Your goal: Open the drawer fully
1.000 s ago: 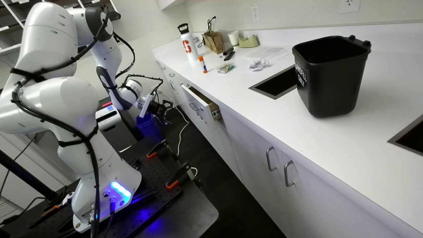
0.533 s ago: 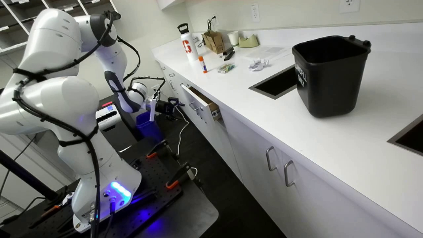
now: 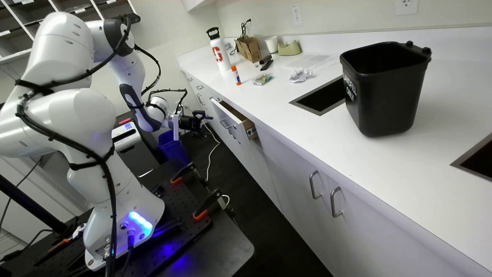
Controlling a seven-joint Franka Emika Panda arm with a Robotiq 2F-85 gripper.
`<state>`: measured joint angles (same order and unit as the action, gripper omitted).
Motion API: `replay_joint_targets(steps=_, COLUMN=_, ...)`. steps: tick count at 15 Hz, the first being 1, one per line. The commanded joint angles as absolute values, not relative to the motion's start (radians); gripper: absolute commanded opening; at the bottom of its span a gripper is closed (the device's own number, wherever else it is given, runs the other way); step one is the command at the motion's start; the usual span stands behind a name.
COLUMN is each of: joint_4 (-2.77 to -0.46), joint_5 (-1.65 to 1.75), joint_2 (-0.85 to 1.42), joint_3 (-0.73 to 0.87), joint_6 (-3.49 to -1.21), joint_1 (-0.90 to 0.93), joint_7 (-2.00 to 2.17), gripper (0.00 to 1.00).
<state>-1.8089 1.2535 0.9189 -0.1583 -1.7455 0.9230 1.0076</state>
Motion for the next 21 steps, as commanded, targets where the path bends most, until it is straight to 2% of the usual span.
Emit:
replay_joint_targets(steps=1, joint_4=-1.731, joint_5=1.298, joint_2=0.993, joint_3=-0.143, joint_6=-1.562, joint_1=0.969, joint_7=1.030, gripper=1.00)
replay_joint_targets(steps=5, joint_4=-1.667, joint_5=1.345, joint_2=1.066, joint_3=-0.156, joint_6=-1.455, joint_1=0.973, joint_7=1.048, gripper=1.00)
replay_joint_targets(steps=18, joint_4=-1.612, joint_5=1.609, joint_2=1.163, joint_3=-0.173, joint_6=-1.475, joint_1=0.898, joint_7=1.052, gripper=1.00)
replay_joint_targets(steps=19, joint_4=-1.603, joint_5=1.616, joint_2=1.172, joint_3=-0.174, joint_6=-1.474, joint_1=0.894, joint_7=1.054, gripper=0.89)
replay_joint_targets(steps=20, joint_4=-1.596, joint_5=1.621, joint_2=1.181, joint_3=-0.175, joint_6=-1.474, joint_1=0.889, joint_7=1.056, gripper=0.74)
replay_joint_targets(steps=21, joint_4=-1.588, joint_5=1.626, joint_2=1.190, joint_3=-0.175, joint_6=-1.473, joint_1=0.886, joint_7=1.057, gripper=0.66)
